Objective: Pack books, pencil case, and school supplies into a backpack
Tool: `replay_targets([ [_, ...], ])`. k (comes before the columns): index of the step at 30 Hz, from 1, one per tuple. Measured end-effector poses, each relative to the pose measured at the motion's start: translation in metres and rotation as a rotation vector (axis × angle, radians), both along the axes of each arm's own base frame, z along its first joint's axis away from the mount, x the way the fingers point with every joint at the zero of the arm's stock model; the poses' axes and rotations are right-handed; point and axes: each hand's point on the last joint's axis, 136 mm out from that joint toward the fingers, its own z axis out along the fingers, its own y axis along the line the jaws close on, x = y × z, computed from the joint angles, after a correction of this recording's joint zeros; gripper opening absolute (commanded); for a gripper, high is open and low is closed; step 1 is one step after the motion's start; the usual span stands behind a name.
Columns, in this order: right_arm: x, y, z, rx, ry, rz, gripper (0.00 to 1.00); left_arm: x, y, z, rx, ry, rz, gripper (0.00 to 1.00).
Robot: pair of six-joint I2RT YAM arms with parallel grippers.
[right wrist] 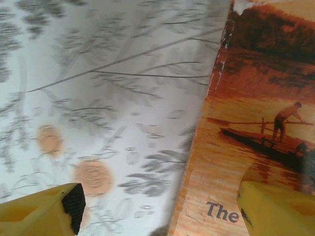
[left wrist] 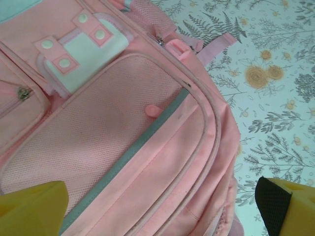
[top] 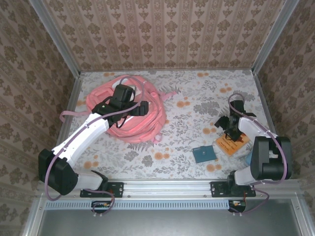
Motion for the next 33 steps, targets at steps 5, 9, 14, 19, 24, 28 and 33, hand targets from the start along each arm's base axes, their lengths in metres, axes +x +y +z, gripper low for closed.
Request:
replay_targets([
  [5,0.037,0.051,0.006,0.116,-0.076,0.149,0.81,-0.002,-0.011,0.000,-0.065,0.022,-0.021,1.00],
  [9,0.059,0.106,0.011,0.211,-0.115,0.300,0.78,-0.002,-0.026,-0.009,-0.119,0.070,-0.045,1.00],
  [14,0.059,0.143,0.016,0.275,-0.117,0.394,0.78,-0.006,-0.054,-0.025,-0.175,0.138,-0.090,1.00],
  [19,0.051,0.128,0.032,0.209,-0.123,0.372,0.78,-0.020,-0.091,-0.049,-0.212,0.225,-0.156,1.00],
  [24,0.034,0.096,0.052,0.095,-0.162,0.307,0.76,-0.034,-0.128,-0.069,-0.270,0.302,-0.203,1.00],
  [28,0.010,0.070,0.042,0.041,-0.111,0.246,0.73,-0.044,-0.157,-0.085,-0.318,0.363,-0.229,0.93],
  [33,-0.003,0.056,0.029,0.021,-0.047,0.236,0.63,-0.056,-0.194,-0.104,-0.349,0.436,-0.257,0.83],
])
